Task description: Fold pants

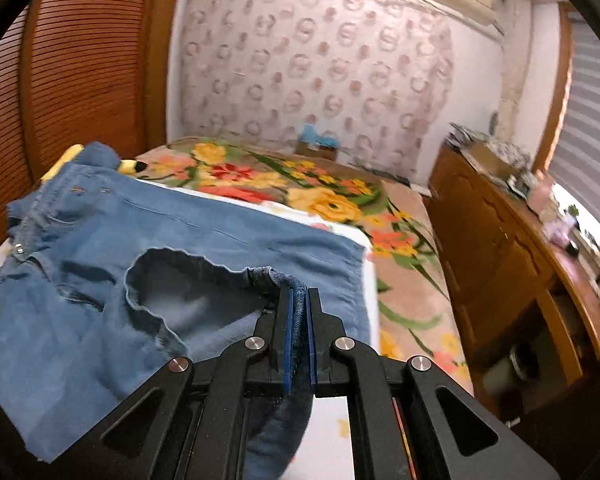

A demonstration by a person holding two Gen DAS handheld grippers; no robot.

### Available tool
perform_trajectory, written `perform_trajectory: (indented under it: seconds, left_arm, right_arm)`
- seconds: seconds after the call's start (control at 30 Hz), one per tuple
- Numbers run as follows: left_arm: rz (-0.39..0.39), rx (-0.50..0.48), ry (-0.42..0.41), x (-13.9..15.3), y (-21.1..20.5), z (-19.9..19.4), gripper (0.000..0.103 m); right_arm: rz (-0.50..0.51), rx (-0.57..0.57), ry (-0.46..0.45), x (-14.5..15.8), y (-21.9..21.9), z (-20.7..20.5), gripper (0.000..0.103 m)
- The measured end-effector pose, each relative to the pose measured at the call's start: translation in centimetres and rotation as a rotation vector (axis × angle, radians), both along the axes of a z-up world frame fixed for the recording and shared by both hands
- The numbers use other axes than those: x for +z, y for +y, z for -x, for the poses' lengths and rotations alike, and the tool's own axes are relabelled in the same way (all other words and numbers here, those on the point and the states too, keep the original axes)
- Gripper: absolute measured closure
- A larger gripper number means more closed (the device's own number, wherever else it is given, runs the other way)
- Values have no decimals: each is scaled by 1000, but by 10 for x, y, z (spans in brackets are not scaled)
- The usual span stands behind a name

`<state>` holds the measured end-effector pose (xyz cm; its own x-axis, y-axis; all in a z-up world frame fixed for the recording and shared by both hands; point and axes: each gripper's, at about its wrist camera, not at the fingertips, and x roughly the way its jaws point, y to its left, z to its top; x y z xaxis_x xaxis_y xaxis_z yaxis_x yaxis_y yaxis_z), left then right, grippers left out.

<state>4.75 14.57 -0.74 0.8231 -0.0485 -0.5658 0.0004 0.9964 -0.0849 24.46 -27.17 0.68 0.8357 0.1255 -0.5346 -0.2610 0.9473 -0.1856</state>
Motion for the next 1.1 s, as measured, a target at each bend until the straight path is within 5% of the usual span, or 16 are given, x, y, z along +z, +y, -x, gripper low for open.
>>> perform_trajectory:
  seconds: [0.13,0.33,0.63,0.67,0.7,0.8,1.1]
  left_arm:
    - [1,2,79,-27,2,8,62]
    - [21,36,204,-71,12,20,60]
    - [27,24,208,-89,9,21,61]
    - [30,17,208,-89,9,21,67]
    - [42,-6,210,-88,7,21,79]
    - [25,-7,193,-82,1,25,91]
    - [-15,-24,-54,24,-17,13,95]
  right_arm:
    - [12,-24,58,-26,6,-11,98]
    - [-2,-30,82,-38,10,-16,98]
    - [-26,-34,73,-28,-12,-8,98]
    - [-28,-34,71,-28,-13,-7,98]
    - [-31,-34,69,-28,-14,-7,98]
    - [-44,-33,61,-29,-19,-5,98]
    - [-125,-50,-30,3,-52,9,98]
